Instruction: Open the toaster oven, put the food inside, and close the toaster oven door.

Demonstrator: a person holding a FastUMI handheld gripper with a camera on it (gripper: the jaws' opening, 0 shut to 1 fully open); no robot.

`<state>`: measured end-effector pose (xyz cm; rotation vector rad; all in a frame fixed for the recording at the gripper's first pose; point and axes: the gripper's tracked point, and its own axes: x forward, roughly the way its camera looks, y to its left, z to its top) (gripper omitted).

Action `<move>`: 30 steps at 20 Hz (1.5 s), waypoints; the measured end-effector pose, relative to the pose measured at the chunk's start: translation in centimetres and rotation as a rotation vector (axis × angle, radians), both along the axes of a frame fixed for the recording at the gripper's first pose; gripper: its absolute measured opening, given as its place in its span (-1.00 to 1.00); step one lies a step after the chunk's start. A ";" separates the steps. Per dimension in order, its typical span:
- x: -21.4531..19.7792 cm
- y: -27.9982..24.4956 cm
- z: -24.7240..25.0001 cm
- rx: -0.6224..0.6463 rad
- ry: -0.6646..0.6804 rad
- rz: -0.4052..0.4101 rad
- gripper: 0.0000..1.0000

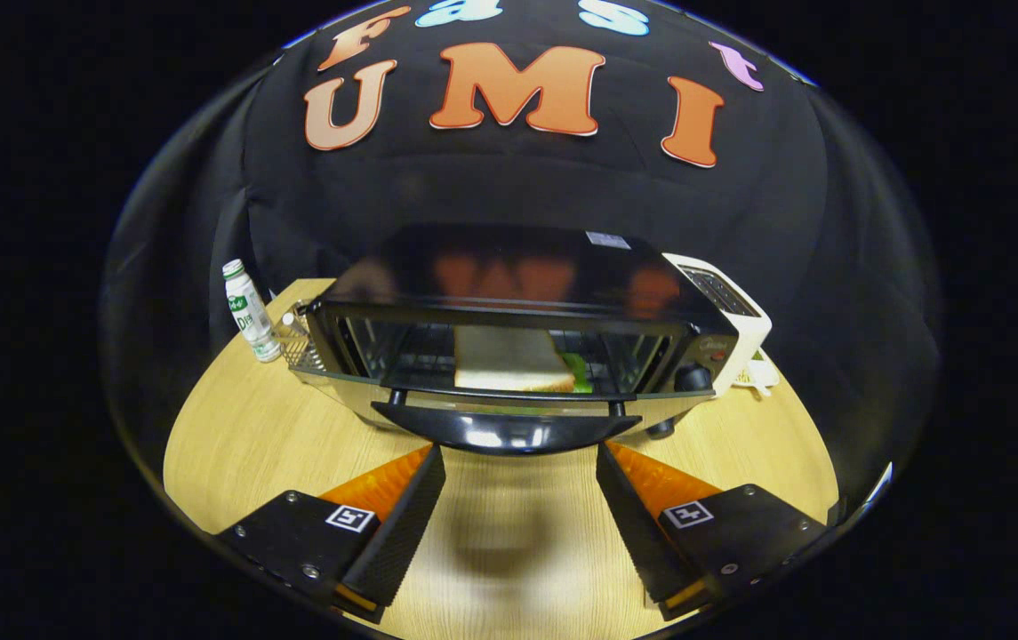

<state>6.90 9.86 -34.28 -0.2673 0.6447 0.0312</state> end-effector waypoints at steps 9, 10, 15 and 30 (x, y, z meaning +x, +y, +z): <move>2.7 0.2 0.9 0.005 -0.030 -0.007 1.00; 2.5 -0.1 1.3 0.009 -0.032 -0.009 1.00; 2.1 -2.3 6.8 0.026 -0.114 -0.015 1.00; -3.7 -8.6 36.9 0.118 -0.549 -0.018 1.00</move>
